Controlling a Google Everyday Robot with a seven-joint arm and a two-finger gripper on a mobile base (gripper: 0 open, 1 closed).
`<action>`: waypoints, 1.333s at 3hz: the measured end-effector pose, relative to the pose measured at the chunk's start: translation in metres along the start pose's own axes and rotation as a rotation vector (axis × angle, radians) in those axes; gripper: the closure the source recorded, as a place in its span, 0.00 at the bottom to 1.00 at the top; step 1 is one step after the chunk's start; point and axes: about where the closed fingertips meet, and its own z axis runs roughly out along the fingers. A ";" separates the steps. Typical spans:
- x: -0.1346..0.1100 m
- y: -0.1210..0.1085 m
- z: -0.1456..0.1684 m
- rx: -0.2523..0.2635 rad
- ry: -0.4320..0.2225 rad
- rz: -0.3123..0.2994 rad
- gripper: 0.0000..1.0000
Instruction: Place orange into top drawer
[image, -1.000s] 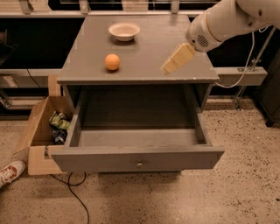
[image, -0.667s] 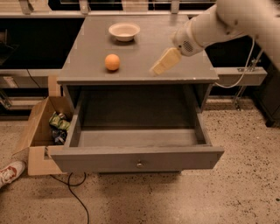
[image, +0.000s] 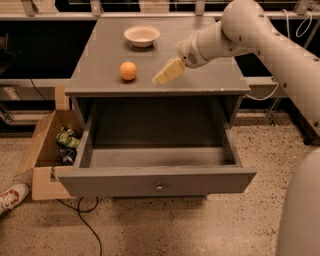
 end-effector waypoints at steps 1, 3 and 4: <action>-0.014 0.005 0.033 -0.044 -0.069 0.028 0.00; -0.036 0.024 0.081 -0.107 -0.059 0.003 0.00; -0.035 0.029 0.102 -0.132 -0.022 -0.001 0.00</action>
Offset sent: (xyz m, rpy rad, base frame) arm 0.0205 0.0961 -0.0142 0.1133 0.0357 0.1146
